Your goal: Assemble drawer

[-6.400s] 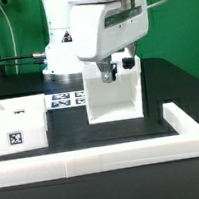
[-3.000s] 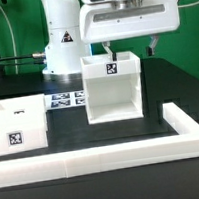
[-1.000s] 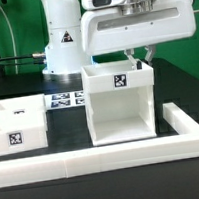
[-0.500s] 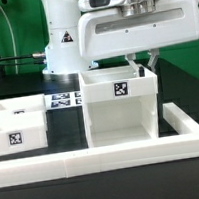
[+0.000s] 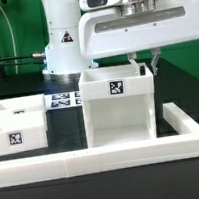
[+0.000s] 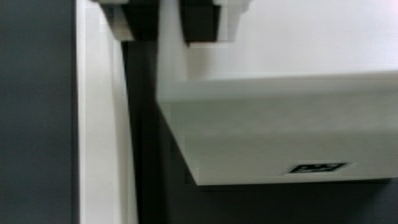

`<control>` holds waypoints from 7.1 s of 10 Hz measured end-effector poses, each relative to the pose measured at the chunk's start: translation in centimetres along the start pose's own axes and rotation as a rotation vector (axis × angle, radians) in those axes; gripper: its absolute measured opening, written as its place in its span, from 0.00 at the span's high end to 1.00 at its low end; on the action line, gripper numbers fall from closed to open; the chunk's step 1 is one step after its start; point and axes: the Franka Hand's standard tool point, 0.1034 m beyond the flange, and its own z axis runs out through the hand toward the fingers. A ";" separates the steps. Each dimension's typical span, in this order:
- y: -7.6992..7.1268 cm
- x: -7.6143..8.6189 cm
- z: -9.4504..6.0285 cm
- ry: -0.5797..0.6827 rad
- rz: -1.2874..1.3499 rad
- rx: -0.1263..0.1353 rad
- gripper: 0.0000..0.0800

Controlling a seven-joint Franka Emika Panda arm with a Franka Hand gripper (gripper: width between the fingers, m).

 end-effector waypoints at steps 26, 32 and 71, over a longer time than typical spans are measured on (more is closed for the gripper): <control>-3.0 7.3 0.8 -0.029 1.298 0.124 0.94; -3.0 7.5 1.0 -0.036 1.292 0.116 0.71; 21.1 -2.2 2.9 -0.022 -0.217 -0.046 0.19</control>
Offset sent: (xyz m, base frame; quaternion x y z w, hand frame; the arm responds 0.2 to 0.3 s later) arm 0.0231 -0.0228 -0.0239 -0.0122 0.0747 0.2046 0.9759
